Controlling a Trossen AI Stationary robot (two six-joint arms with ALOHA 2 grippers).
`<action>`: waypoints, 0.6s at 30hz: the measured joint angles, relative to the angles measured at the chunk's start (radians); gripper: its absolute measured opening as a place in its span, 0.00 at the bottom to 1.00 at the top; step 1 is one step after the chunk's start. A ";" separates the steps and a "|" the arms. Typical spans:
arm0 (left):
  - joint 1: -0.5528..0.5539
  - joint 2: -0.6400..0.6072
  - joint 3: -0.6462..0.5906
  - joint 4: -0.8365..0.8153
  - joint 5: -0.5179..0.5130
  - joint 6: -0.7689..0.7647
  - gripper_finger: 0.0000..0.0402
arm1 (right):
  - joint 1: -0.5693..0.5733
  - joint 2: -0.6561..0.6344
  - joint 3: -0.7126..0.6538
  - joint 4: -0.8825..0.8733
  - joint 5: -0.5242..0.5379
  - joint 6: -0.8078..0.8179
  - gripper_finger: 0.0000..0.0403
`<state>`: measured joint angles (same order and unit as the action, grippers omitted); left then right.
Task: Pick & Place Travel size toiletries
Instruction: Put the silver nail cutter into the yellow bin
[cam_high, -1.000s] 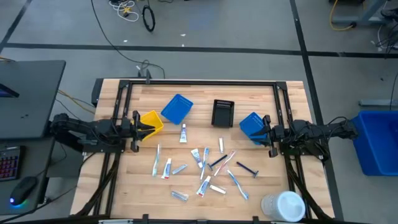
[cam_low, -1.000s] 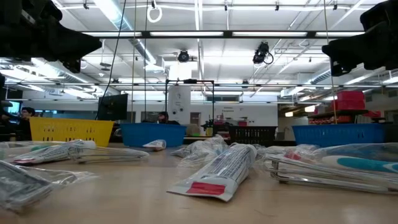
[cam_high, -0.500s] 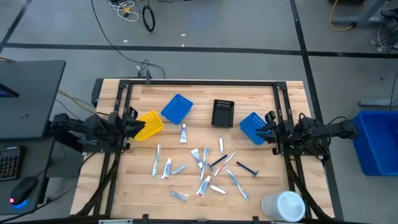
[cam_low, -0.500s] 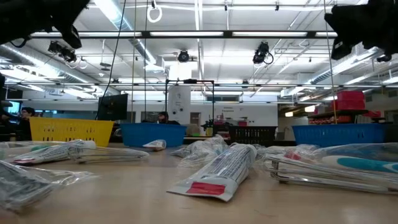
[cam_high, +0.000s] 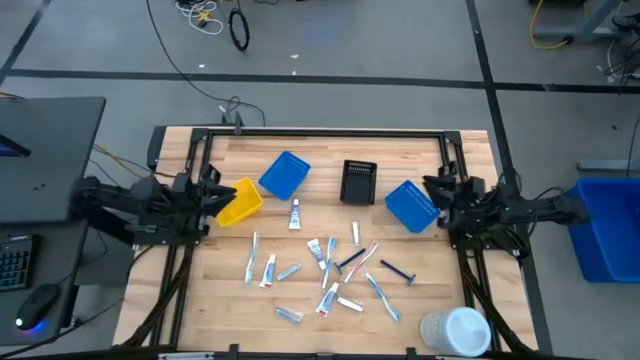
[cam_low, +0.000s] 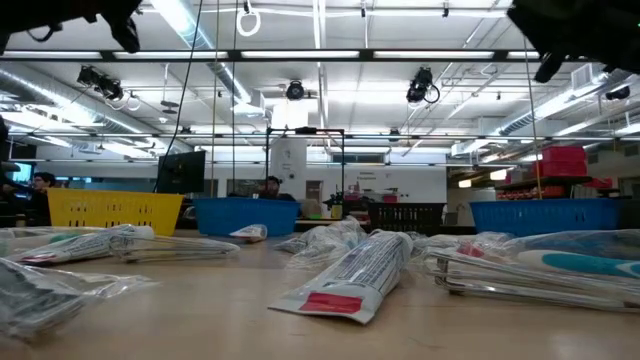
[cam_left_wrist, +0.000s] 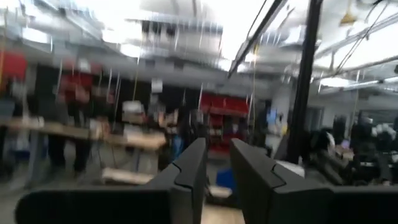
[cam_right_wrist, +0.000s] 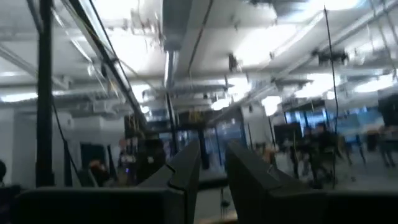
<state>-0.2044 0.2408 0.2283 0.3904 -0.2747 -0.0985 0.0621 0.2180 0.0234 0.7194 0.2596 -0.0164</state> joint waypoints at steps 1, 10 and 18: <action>0.002 0.037 0.031 -0.041 -0.001 -0.019 0.22 | -0.005 0.043 0.013 -0.004 -0.010 0.018 0.21; 0.002 0.393 0.361 -0.574 -0.072 -0.220 0.25 | -0.017 0.565 0.252 -0.080 -0.210 0.035 0.21; -0.008 0.670 0.448 -0.664 0.013 -0.293 0.27 | -0.017 0.970 0.414 -0.146 -0.184 0.032 0.22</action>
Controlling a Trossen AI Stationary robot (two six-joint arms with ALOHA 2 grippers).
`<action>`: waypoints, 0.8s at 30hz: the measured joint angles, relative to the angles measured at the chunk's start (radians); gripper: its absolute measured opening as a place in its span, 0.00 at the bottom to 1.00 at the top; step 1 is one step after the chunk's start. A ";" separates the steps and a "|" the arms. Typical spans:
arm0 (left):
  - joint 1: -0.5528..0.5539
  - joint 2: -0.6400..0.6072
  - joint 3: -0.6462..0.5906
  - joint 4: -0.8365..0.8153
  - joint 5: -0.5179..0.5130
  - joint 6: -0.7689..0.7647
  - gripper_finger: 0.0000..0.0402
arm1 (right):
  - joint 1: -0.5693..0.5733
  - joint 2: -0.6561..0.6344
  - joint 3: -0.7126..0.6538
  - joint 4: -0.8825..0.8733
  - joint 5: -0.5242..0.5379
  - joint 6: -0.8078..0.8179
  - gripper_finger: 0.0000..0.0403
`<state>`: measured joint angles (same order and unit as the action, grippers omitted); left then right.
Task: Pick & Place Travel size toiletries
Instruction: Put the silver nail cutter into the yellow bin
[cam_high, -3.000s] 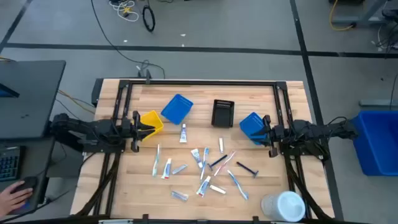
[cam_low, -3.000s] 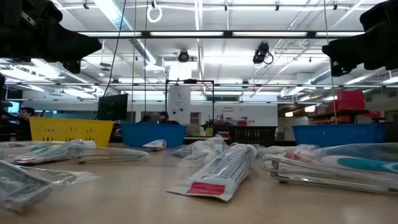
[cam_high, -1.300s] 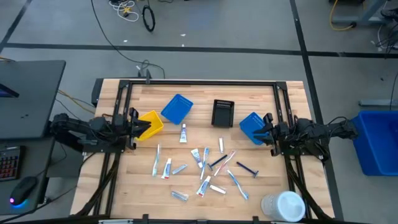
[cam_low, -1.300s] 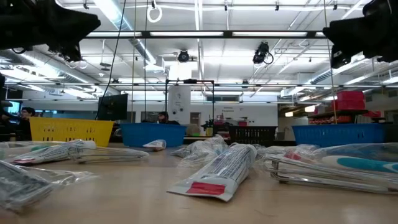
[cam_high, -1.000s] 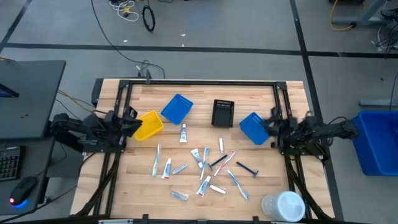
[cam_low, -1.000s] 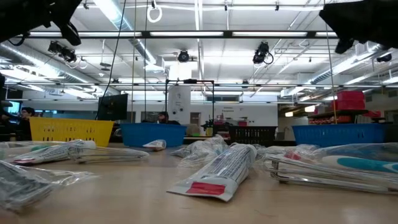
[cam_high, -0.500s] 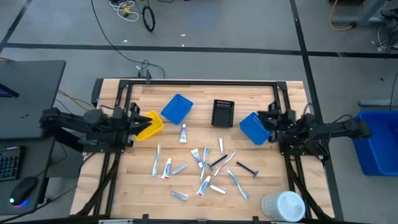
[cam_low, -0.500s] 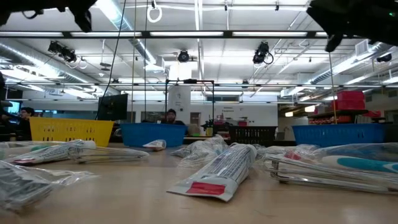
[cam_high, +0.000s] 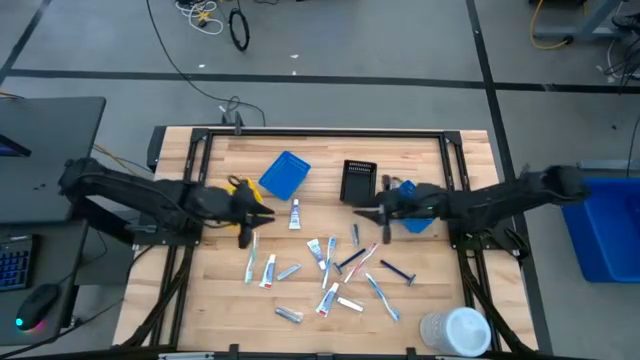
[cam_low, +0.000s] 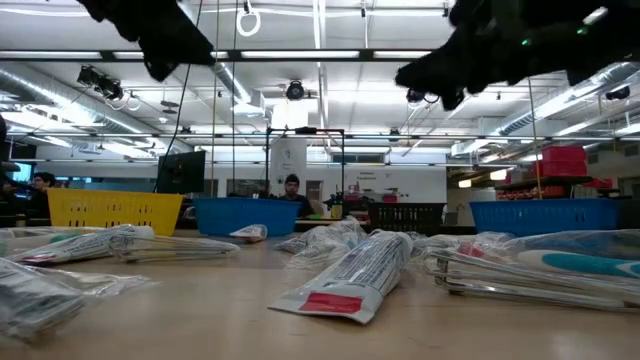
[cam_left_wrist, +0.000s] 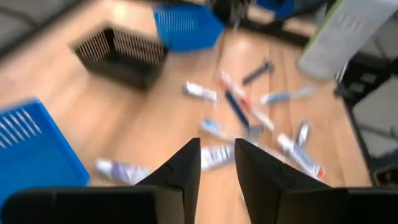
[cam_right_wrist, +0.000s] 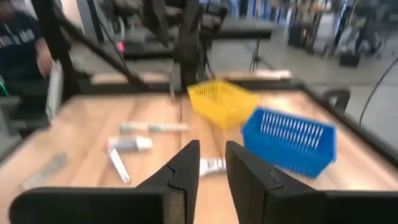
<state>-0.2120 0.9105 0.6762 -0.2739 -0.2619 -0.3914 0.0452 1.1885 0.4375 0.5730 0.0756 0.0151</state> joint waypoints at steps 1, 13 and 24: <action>-0.004 0.033 0.000 -0.003 0.004 -0.024 0.28 | 0.000 0.042 0.018 0.003 0.000 -0.004 0.23; -0.104 0.420 0.001 0.118 0.012 -0.157 0.36 | -0.015 0.322 0.153 0.046 0.054 -0.075 0.46; -0.207 0.643 0.001 0.277 0.033 -0.275 0.36 | -0.025 0.351 0.156 0.052 0.054 -0.045 0.51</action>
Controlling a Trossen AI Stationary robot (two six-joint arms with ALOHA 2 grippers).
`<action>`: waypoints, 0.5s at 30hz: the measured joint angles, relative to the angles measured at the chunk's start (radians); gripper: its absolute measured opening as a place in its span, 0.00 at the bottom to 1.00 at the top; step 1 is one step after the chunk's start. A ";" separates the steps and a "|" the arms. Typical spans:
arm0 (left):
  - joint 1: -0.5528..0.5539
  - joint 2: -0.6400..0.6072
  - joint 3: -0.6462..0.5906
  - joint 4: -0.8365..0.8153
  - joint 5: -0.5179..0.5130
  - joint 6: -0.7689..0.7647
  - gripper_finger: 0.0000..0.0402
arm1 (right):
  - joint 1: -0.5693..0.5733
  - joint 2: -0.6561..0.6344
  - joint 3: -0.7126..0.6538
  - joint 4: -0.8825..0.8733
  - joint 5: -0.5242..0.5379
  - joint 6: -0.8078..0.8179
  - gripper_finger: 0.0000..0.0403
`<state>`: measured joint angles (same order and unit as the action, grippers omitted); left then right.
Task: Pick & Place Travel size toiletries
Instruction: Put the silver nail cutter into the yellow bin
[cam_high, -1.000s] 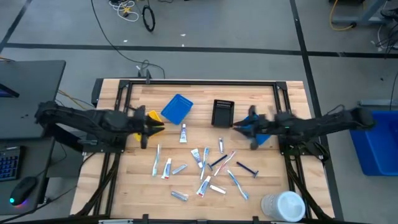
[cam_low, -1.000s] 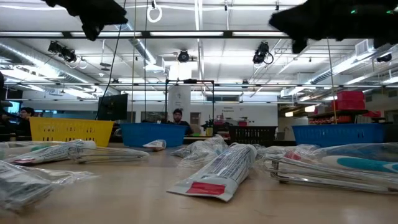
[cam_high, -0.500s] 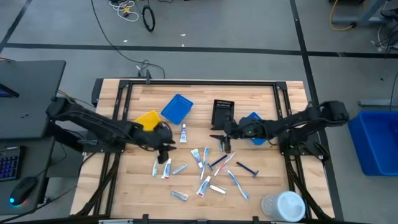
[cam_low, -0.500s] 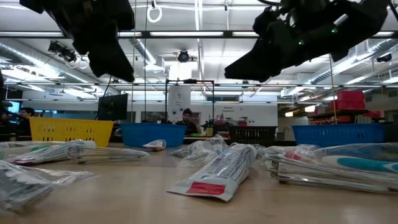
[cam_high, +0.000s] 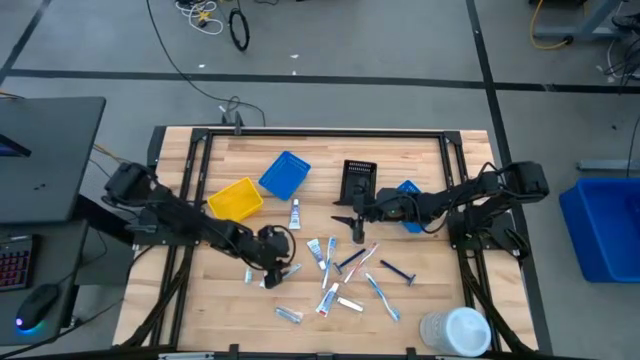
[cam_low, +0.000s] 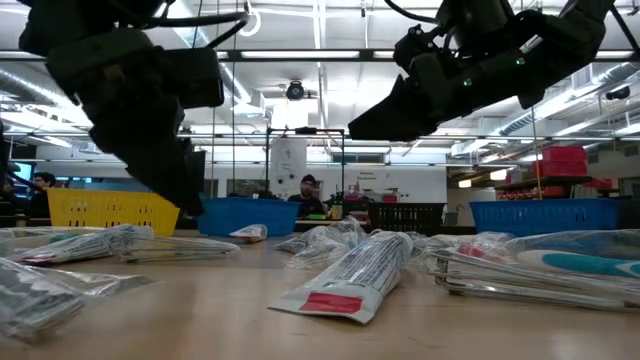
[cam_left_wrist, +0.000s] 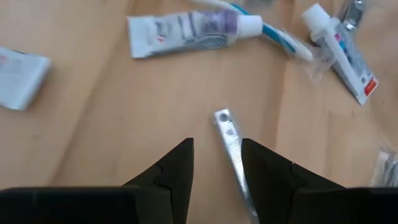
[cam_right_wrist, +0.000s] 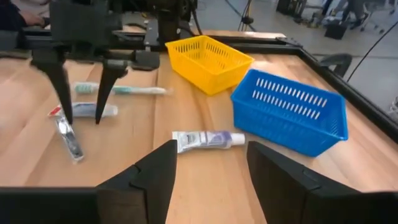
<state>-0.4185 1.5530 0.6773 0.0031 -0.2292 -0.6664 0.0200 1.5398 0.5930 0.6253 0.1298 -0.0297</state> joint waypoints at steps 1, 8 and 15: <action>-0.012 0.014 0.000 0.013 -0.005 -0.009 0.36 | 0.000 0.000 0.000 0.003 0.000 0.008 0.50; -0.095 0.096 0.000 0.087 -0.078 -0.055 0.35 | 0.000 0.000 0.000 -0.036 -0.001 0.105 0.47; -0.139 0.155 0.002 0.092 -0.148 -0.060 0.35 | 0.002 0.000 0.000 -0.077 -0.002 0.154 0.44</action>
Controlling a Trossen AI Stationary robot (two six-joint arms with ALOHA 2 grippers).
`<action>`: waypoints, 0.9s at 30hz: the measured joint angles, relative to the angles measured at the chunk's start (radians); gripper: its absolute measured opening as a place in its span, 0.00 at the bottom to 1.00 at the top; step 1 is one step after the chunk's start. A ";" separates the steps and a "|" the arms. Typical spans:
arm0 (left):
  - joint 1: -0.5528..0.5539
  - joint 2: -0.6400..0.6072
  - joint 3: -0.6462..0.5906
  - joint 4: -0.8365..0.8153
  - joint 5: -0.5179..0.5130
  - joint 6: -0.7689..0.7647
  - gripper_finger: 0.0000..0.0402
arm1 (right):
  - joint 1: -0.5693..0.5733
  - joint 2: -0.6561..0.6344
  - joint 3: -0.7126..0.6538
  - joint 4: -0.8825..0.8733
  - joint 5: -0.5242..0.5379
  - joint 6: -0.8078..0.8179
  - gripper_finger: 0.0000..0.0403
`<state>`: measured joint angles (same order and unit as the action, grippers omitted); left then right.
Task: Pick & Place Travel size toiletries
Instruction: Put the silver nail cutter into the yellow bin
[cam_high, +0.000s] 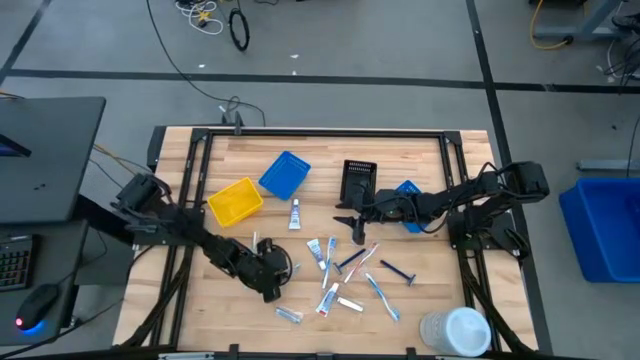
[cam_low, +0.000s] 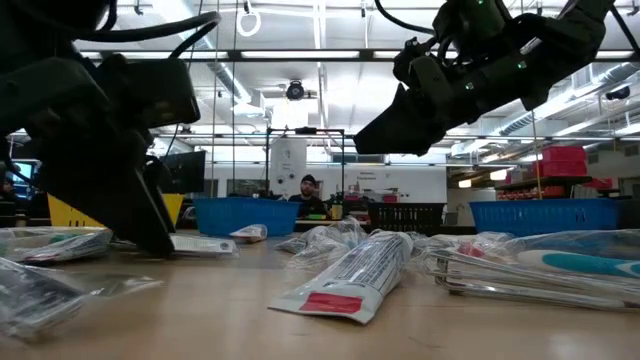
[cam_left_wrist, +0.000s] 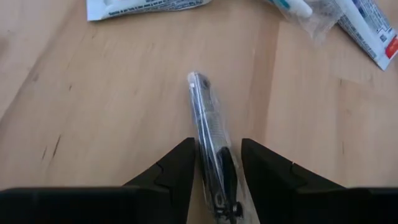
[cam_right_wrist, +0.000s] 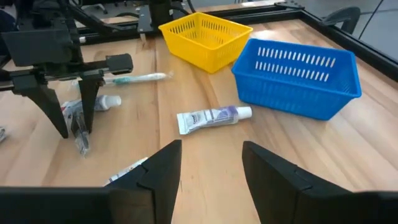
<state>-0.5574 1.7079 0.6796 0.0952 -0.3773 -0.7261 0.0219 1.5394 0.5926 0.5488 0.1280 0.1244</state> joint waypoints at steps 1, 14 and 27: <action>-0.005 0.007 0.001 0.000 -0.005 0.004 0.35 | 0.000 0.000 0.000 0.000 0.000 0.000 0.44; -0.009 0.001 0.073 -0.038 -0.017 0.044 0.12 | -0.002 0.000 0.000 0.001 0.000 -0.035 0.44; 0.016 -0.231 0.363 -0.965 -0.338 -0.138 0.12 | -0.002 0.000 -0.001 0.010 0.001 -0.016 0.42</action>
<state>-0.5410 1.4766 1.0429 -0.8699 -0.7156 -0.8637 0.0200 1.5394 0.5915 0.5587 0.1291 0.1080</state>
